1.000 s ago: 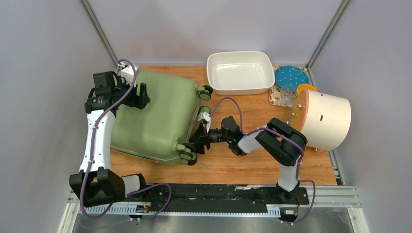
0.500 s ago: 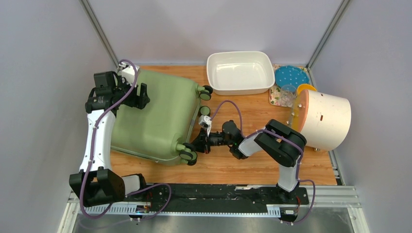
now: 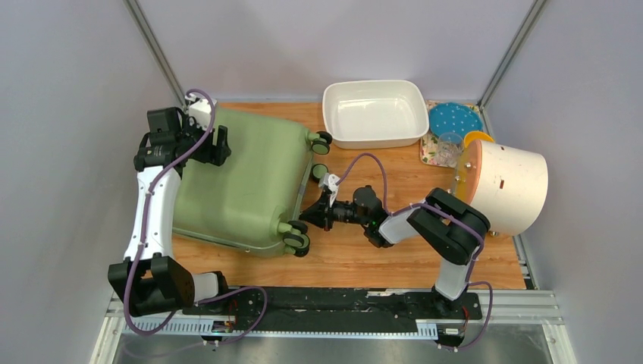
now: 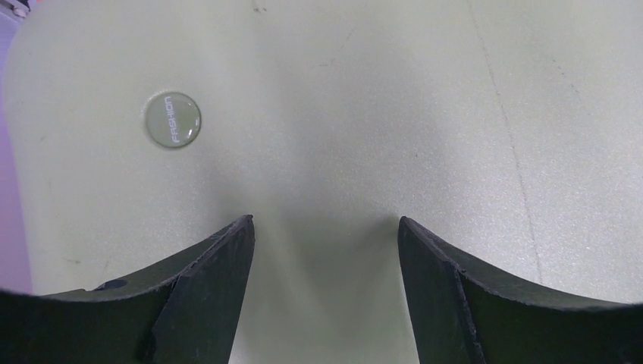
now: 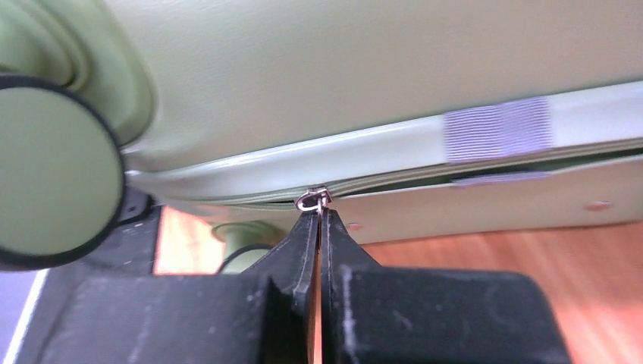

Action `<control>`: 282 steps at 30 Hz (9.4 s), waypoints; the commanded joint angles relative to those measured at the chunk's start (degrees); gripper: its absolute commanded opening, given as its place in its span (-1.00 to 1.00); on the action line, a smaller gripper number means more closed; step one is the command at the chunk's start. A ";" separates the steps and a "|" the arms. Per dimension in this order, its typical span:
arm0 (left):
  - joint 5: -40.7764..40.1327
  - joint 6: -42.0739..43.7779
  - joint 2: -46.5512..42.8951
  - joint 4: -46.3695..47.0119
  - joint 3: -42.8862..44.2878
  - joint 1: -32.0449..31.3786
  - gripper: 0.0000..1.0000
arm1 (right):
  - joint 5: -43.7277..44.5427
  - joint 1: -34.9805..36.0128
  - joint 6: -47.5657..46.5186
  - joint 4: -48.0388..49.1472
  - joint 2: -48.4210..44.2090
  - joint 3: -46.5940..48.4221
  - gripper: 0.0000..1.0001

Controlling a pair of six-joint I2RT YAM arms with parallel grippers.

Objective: Open, take out, and arrange the luggage

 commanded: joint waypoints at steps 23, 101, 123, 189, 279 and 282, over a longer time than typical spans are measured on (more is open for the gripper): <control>9.98 7.76 16.97 -16.34 18.46 -5.74 0.70 | -0.16 -18.37 -5.65 3.10 7.00 15.62 -1.00; 5.24 41.61 -6.50 -38.15 -13.14 -54.89 -1.00 | 6.97 -26.45 -37.18 22.34 18.41 18.24 -1.00; 7.96 45.13 -2.28 -40.70 -13.05 -54.81 -1.00 | -9.48 -33.57 -21.63 22.17 23.17 32.56 -1.00; -0.22 -16.92 -4.65 -5.28 13.06 -15.53 0.68 | -6.06 -24.79 8.26 -60.62 22.55 52.45 0.18; 7.68 -28.51 -3.69 -8.55 -22.44 37.94 0.42 | -1.13 -18.02 -17.58 -87.07 -7.24 41.99 0.20; 7.00 -32.02 -2.99 -3.46 -23.33 31.96 0.43 | -2.19 -18.90 -18.99 -88.57 -7.59 41.20 0.20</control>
